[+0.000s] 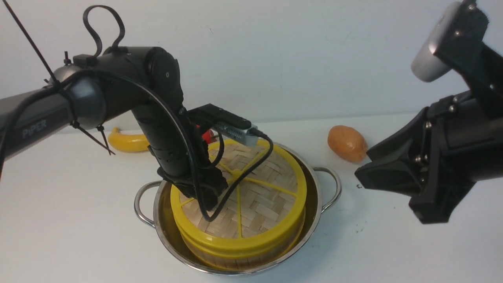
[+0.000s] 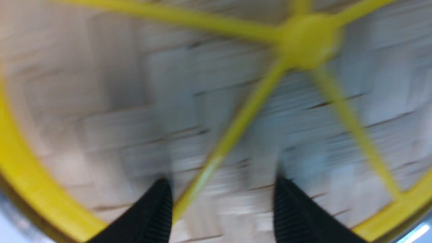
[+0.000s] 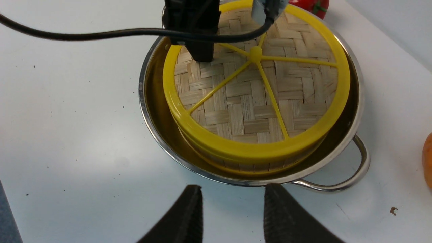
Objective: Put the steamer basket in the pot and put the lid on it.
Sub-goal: Use the left arm to place the steamer lid on the steamer
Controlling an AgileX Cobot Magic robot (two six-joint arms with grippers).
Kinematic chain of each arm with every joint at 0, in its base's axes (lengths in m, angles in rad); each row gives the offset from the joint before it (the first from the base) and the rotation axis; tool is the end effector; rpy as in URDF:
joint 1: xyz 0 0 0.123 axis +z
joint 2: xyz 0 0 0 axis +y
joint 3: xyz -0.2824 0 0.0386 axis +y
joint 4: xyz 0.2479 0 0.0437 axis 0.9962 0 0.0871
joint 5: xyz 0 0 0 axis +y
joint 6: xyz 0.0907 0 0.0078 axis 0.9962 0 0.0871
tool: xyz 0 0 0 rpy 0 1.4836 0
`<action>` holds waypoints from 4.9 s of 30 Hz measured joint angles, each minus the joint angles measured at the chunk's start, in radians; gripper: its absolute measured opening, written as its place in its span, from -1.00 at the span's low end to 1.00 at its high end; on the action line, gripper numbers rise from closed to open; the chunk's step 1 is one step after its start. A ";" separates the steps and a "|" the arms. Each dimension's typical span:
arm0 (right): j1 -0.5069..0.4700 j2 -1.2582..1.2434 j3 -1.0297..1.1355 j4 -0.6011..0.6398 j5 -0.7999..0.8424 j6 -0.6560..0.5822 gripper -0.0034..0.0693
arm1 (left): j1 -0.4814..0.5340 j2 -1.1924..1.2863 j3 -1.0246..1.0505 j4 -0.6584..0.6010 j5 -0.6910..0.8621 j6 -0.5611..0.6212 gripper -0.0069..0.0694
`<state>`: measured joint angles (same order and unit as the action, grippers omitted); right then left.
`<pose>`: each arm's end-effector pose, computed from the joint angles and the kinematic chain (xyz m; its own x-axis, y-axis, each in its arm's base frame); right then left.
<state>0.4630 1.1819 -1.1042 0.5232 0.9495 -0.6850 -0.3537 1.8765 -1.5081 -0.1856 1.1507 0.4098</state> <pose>0.1916 0.1370 0.3596 -0.4132 -0.5671 -0.7125 -0.8426 0.5348 0.0630 0.3527 -0.1466 0.2434 -0.7579 0.6237 -0.1914 0.6480 0.7536 -0.1101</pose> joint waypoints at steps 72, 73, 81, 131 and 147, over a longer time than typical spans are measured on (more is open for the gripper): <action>0.000 0.000 0.000 -0.023 -0.015 0.000 -0.24 | -0.008 0.085 -0.152 -0.134 0.024 0.031 -0.50; 0.000 0.000 0.000 -0.023 -0.015 0.000 -0.24 | -0.008 0.085 -0.152 -0.134 0.021 0.031 -0.50; 0.000 0.000 0.000 -0.023 -0.015 0.000 -0.24 | -0.008 0.085 -0.152 -0.132 -0.009 0.031 -0.50; 0.000 0.000 0.000 -0.024 -0.014 0.000 -0.24 | -0.008 0.072 -0.159 -0.133 -0.006 0.049 0.23; 0.000 -0.039 0.000 -0.183 -0.123 0.142 -0.36 | 0.075 -0.261 -0.235 0.080 0.050 -0.060 -0.10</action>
<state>0.4630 1.1425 -1.1042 0.3404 0.8269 -0.5433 -0.2786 1.6158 -1.7434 -0.1059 1.2008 0.3497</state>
